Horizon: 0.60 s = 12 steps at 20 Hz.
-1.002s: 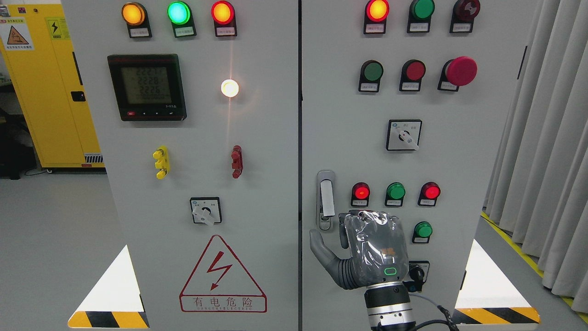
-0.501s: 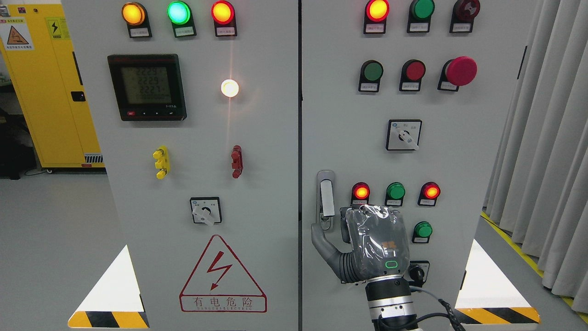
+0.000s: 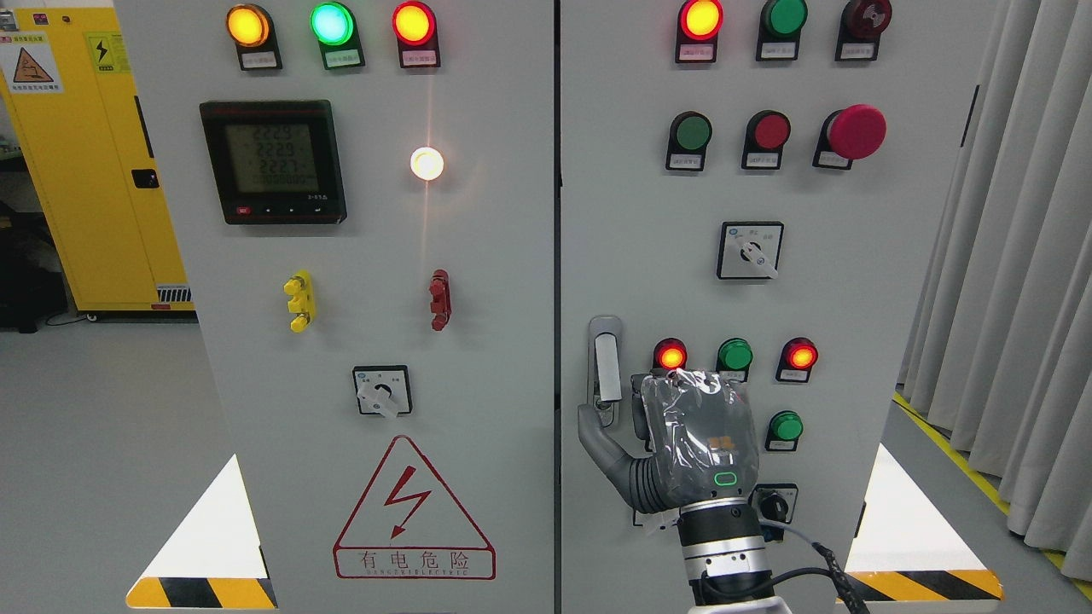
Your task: Release door handle
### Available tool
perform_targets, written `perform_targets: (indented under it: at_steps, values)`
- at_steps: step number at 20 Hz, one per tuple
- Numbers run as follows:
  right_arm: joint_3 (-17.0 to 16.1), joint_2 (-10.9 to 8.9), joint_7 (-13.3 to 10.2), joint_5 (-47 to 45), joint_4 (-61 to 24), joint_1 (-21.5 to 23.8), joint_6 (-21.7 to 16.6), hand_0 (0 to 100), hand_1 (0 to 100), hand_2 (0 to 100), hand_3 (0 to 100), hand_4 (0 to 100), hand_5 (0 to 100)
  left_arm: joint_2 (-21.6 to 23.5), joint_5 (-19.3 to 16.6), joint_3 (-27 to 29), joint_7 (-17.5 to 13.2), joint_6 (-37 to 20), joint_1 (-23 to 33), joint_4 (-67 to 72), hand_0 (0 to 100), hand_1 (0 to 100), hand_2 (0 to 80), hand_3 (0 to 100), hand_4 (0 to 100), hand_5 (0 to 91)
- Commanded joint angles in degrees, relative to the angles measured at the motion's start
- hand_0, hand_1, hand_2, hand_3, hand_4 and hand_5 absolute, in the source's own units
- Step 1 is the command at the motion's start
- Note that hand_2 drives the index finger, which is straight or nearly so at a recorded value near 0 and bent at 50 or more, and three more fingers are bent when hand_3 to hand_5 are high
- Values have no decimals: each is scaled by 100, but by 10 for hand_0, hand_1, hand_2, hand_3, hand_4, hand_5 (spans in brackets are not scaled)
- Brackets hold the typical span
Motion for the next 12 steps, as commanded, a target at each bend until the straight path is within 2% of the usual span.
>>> perform_targets:
  at_steps: [1, 12]
  values:
    - [-23, 17, -4, -4, 122, -67, 2, 349, 306, 942, 1000, 1000, 1000, 0, 0, 1, 3, 2, 0, 0, 120, 556, 0, 0, 0, 0]
    - [-23, 9, -13, -22, 131, -102, 116, 373, 313, 940, 1000, 1000, 1000, 0, 0, 1, 3, 2, 0, 0, 120, 556, 0, 0, 0, 0]
